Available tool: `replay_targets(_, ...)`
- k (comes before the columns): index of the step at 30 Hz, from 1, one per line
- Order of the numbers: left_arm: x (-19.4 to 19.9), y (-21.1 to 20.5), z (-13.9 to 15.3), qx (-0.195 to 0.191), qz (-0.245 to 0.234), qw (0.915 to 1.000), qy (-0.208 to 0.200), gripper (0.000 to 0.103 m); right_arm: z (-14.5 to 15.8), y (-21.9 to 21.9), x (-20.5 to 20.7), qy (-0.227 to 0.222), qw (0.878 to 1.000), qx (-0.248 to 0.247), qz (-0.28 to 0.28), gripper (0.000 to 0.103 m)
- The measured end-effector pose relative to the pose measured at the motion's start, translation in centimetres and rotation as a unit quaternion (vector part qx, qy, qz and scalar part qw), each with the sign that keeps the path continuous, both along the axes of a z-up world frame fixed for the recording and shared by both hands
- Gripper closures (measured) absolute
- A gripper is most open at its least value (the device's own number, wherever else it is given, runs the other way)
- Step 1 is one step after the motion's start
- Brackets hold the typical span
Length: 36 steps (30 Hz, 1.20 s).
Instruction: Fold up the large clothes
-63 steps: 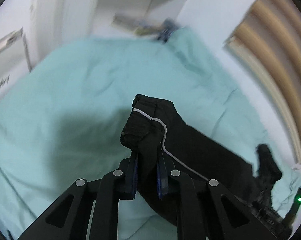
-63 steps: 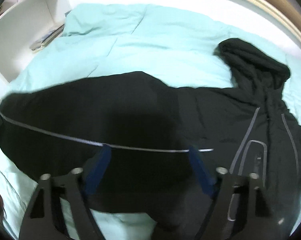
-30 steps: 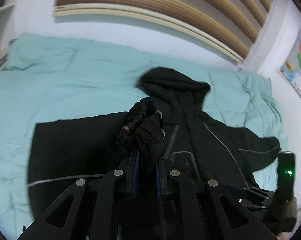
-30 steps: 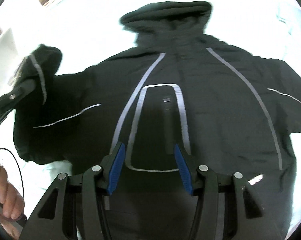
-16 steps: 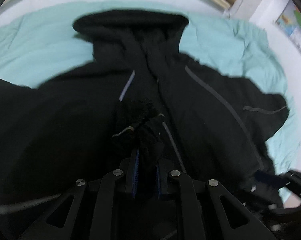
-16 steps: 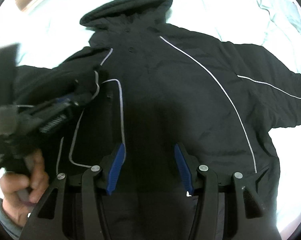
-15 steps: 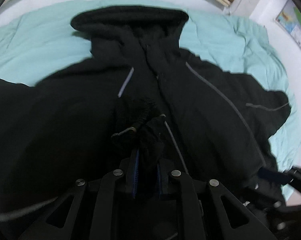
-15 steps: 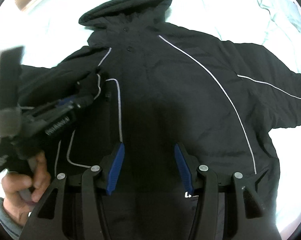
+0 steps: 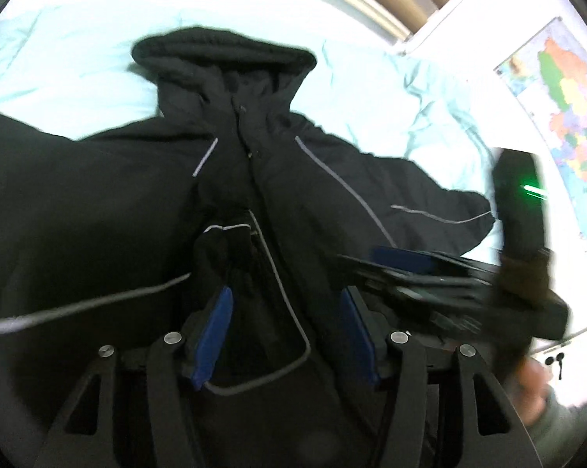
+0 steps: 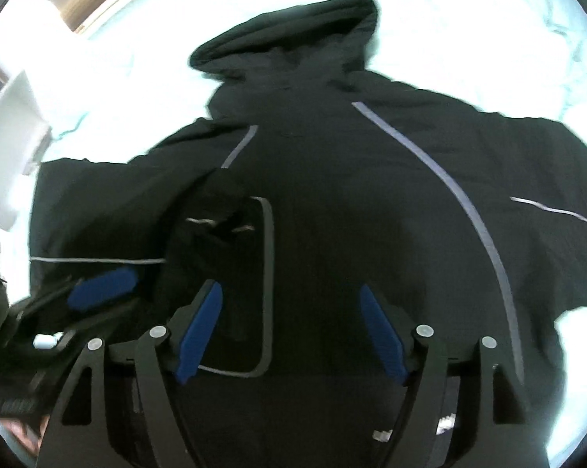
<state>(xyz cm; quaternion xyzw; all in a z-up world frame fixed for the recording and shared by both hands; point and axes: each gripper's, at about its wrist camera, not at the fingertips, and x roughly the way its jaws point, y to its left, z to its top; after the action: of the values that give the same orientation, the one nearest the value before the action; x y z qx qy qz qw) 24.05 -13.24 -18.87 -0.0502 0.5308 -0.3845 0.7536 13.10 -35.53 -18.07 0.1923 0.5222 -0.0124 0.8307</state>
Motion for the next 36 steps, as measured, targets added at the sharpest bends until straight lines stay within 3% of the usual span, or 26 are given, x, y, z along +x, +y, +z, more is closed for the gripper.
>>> replay_targets(3, -0.6, 1.9, 1.1, 0.029, 0.038, 0.9987, -0.015, 0.043, -1.3, 1.6, 2.1, -0.002, 0.998, 0.053, 0.020, 0.027)
replay_targets(6, -0.6, 3.8, 1.4, 0.024, 0.060, 0.9978, -0.011, 0.043, -2.8, 2.6, 4.1, 0.005, 0.995, 0.093, 0.020, 0.027)
replay_targets(14, 0.0, 6.1, 1.8, 0.040, 0.094, 0.9944, -0.027, 0.043, -5.9, 4.3, 7.0, 0.033, 0.994, 0.100, 0.024, 0.027)
replay_targets(16, 0.4, 6.6, 1.9, 0.040, 0.108, 0.9930, -0.027, 0.043, -6.4, 4.7, 7.5, 0.033, 0.994, 0.103, 0.022, 0.034)
replay_targets(17, 0.6, 6.9, 2.0, 0.039, 0.115, 0.9922, -0.027, 0.043, -6.4, 4.9, 7.6, 0.029, 0.993, 0.108, 0.027, 0.051)
replay_targets(21, 1.4, 7.3, 2.6, 0.039, 0.130, 0.9901, -0.037, 0.043, -4.6, 5.8, 6.8, -0.001, 0.997, 0.077, 0.031, 0.070)
replay_targets(25, 1.3, 7.6, 4.6, 0.036, 0.137, 0.9877, -0.067, 0.043, -1.3, 5.0, 4.5, -0.034, 0.999, 0.034, 0.018, 0.073)
replay_targets(30, 1.5, 6.8, 6.6, 0.012, 0.131, 0.9862, -0.101, 0.043, 4.2, -0.5, 0.7, -0.075, 0.996, -0.034, -0.037, 0.073)
replay_targets(33, 2.3, 5.2, 5.9, 0.009, 0.117, 0.9886, -0.094, 0.043, 6.6, -4.0, -0.9, -0.087, 0.990, -0.086, -0.073, 0.073)
replay_targets(36, 3.4, 2.8, 3.4, 0.020, 0.100, 0.9918, -0.077, 0.043, 6.9, -7.3, -2.6, -0.073, 0.984, -0.129, -0.101, 0.073)
